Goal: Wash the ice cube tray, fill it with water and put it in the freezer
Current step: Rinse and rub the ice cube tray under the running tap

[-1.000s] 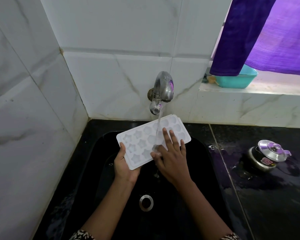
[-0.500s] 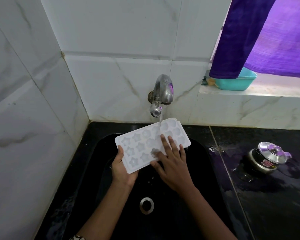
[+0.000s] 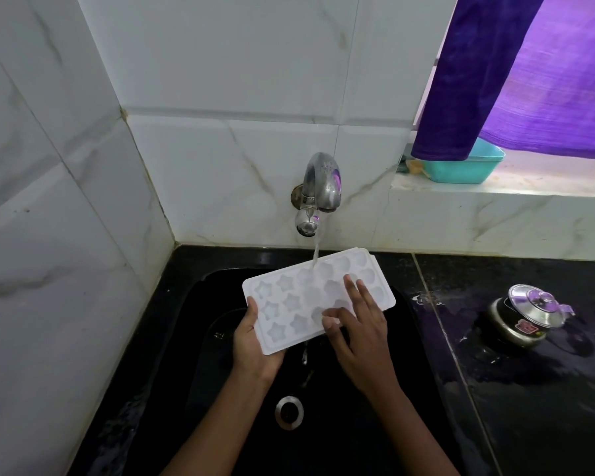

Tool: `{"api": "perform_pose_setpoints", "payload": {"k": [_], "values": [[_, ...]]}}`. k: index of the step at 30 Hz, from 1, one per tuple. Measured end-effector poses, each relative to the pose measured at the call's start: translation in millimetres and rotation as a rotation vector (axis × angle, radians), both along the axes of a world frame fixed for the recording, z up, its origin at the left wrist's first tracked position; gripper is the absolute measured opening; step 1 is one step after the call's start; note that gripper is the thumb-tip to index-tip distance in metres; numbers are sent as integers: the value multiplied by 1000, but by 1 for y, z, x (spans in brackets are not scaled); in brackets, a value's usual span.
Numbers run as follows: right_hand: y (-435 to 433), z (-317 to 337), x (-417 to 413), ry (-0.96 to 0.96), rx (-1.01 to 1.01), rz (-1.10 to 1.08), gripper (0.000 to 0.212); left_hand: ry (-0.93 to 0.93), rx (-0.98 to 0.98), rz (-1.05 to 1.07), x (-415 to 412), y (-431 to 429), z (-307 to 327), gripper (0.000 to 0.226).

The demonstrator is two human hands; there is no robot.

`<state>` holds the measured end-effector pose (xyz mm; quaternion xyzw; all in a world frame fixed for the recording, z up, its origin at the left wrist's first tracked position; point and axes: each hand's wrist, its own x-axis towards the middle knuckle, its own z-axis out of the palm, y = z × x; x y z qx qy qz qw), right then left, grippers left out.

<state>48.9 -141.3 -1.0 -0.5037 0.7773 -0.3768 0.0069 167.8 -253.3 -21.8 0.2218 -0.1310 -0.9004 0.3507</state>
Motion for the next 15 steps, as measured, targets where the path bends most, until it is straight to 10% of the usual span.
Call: {"api": "perform_pose_setpoints", "payload": {"k": [15], "values": [[-48, 18, 12, 338, 260, 25, 48, 59, 57, -80, -14, 13, 7, 63]]}}
